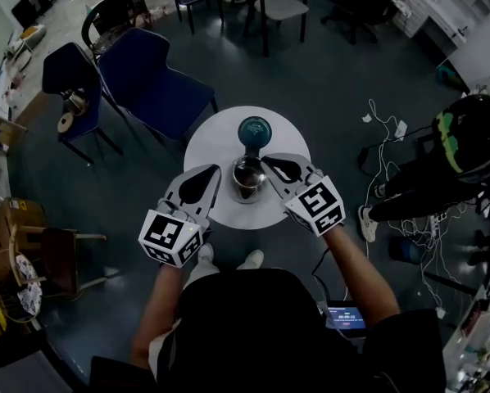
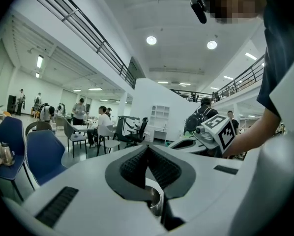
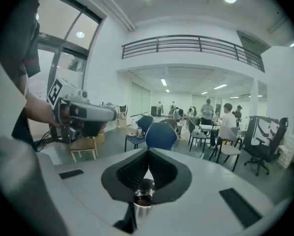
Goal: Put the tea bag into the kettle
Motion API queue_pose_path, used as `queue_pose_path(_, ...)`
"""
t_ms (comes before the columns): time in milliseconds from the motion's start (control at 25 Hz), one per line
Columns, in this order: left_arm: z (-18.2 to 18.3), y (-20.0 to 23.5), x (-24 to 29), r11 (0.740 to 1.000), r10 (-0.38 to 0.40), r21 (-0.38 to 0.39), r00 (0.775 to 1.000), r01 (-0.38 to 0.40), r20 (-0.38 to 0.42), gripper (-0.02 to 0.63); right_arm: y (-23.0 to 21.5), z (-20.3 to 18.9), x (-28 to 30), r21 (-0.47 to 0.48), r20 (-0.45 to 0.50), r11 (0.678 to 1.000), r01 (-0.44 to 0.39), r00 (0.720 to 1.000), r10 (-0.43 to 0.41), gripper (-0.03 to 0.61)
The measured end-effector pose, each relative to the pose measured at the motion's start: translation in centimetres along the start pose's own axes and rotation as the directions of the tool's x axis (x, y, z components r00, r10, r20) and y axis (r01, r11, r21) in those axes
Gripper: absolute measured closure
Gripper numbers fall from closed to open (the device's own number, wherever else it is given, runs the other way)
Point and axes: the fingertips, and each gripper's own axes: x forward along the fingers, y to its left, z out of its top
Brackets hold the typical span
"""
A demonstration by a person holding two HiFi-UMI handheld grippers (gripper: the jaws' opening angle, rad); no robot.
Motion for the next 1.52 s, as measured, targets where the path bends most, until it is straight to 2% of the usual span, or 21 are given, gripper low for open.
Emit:
queue_pose_path(200,-0.3,-2.5,1.1,1.000,-0.003,0.021,1.000,0.003,0.003,0.598,-0.7,2.0,-3.2,-0.014,0.089,1.000,0.025,0.996,-0.024,0.558)
queue_pose_path(320,-0.3,-3.8,1.6,0.998,0.009,0.068,1.000,-0.009,0.000,0.598,-1.4,2.6,-4.6,-0.012,0.125,0.999,0.039,0.991,-0.037,0.558)
queue_pose_path(400,0.1,-4.2,1.7,0.994,0.024,0.104,1.000,-0.024,0.002,0.598,-1.7,3.2,-5.2,-0.001,0.152,0.999,0.046,0.987,-0.045,0.558)
queue_pose_path(720,1.8,-4.4,1.9,0.989,0.053,0.139,0.998,-0.058,0.037,0.598,-2.3,6.3,-7.6,0.049,0.281,0.997,0.064,0.957,-0.076,0.560)
queue_pose_path(840,2.5,-4.2,1.8,0.988,0.057,0.143,0.997,-0.065,0.059,0.598,-2.3,6.9,-7.8,0.062,0.289,0.996,0.066,0.954,-0.081,0.560)
queue_pose_path(1120,4.2,-4.7,1.6,0.988,0.020,0.151,0.996,-0.033,0.093,0.598,-1.9,7.9,-8.6,0.025,0.302,0.995,0.101,0.947,-0.104,0.560)
queue_pose_path(1520,5.8,-4.5,-2.9,0.985,-0.014,0.175,0.994,-0.005,0.108,0.598,2.7,10.8,-8.9,0.050,0.346,0.991,0.121,0.929,-0.130,0.560)
